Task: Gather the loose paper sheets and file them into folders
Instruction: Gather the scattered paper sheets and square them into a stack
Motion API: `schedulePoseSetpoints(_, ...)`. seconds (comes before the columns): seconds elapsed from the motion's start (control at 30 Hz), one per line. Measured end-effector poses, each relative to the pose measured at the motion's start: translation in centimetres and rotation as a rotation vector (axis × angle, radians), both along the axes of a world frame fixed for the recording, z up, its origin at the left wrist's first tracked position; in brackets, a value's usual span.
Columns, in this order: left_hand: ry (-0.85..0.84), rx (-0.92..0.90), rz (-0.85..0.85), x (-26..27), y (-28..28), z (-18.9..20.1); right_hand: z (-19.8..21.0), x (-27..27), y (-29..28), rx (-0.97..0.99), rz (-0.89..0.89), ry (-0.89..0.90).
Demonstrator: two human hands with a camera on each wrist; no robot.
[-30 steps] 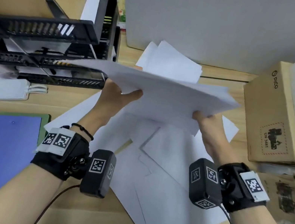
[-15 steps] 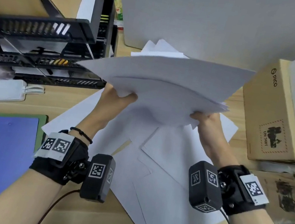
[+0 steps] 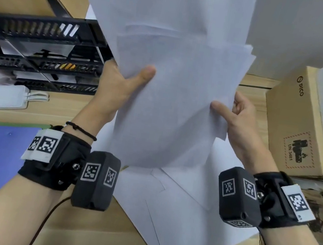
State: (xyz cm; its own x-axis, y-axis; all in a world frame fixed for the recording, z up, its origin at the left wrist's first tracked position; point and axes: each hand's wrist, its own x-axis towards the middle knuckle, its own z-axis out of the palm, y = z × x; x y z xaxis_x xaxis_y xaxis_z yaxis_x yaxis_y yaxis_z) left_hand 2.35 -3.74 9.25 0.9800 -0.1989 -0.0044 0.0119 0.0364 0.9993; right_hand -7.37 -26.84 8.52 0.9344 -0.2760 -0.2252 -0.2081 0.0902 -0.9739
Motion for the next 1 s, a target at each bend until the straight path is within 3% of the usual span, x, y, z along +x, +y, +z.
schedulePoseSetpoints(0.1,0.054,0.019,0.113,1.1,0.5,-1.8,0.0,-0.2,-0.2,-0.013,0.126,0.094)
schedulePoseSetpoints(0.23,0.229,0.055,0.177,1.0,1.2,-5.4,-3.0,-2.0,-0.6,-0.062,0.269,0.338)
schedulePoseSetpoints(0.47,0.449,0.175,0.106,-0.3,2.0,-10.3,-6.3,-4.1,-0.9,-0.02,0.098,0.451)
schedulePoseSetpoints(0.73,0.48,0.09,0.099,-1.8,1.7,-12.1,-9.4,-5.7,-2.0,0.096,-0.081,0.559)
schedulePoseSetpoints(0.9,0.509,0.171,0.059,-1.2,1.4,-12.8,-10.2,-6.7,-2.9,0.104,-0.098,0.635)
schedulePoseSetpoints(1.0,0.525,0.193,0.057,-1.1,0.7,-13.1,-10.0,-6.8,-2.8,0.091,-0.006,0.648)
